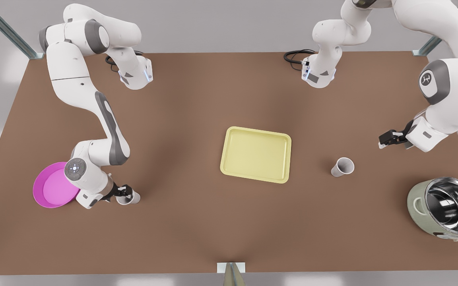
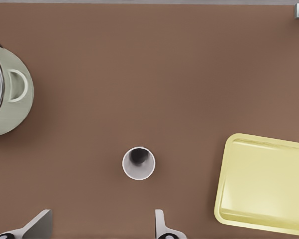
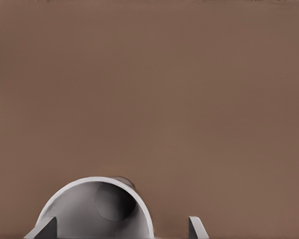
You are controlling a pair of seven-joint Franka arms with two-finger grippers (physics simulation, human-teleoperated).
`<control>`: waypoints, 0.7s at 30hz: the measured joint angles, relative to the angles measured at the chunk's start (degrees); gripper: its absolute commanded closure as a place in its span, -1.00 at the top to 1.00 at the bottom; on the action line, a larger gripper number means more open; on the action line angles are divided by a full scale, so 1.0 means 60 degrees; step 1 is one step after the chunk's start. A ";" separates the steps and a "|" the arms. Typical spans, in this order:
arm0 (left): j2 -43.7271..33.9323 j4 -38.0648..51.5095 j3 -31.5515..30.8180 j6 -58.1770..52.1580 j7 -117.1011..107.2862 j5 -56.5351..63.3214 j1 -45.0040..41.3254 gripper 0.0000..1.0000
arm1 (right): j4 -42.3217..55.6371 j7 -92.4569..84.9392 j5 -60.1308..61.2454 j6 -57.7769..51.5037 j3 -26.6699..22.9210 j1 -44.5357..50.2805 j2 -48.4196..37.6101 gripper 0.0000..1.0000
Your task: Use the left arm to pick up the white IKEA cup from the tray and place it on the middle-left position; use the right arm to pick up the white IKEA cup from the tray and place it on the middle-right position
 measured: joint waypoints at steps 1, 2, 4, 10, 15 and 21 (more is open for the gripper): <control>0.0004 0.0026 0.0004 -0.0002 -0.0003 0.0003 0.0003 1.00 | 0.0000 -0.0041 0.0006 0.0009 0.0000 0.0000 -0.0006 1.00; 0.0011 0.0059 -0.0001 -0.0002 -0.0009 0.0005 0.0009 1.00 | 0.0000 -0.0080 0.0011 0.0016 0.0000 0.0000 -0.0010 1.00; 0.0025 0.0112 -0.0020 0.0012 -0.0013 -0.0048 0.0021 1.00 | -0.0003 -0.0153 0.0018 0.0026 0.0000 0.0000 -0.0021 1.00; 0.0037 0.0135 -0.0065 0.0082 -0.0040 -0.0166 -0.0061 1.00 | 0.0027 -0.0347 0.0025 -0.1123 0.0002 -0.0068 -0.1686 1.00; 0.0037 0.0136 -0.0048 0.0115 -0.0064 -0.0326 -0.0036 1.00 | 0.0893 -0.0382 0.0033 -0.3337 -0.0238 -0.0351 -0.3241 1.00; 0.0037 0.0136 -0.0032 0.0138 -0.0086 -0.0374 -0.0047 1.00 | 0.1941 -0.0262 0.0045 -0.5846 -0.0410 -0.0408 -0.3631 1.00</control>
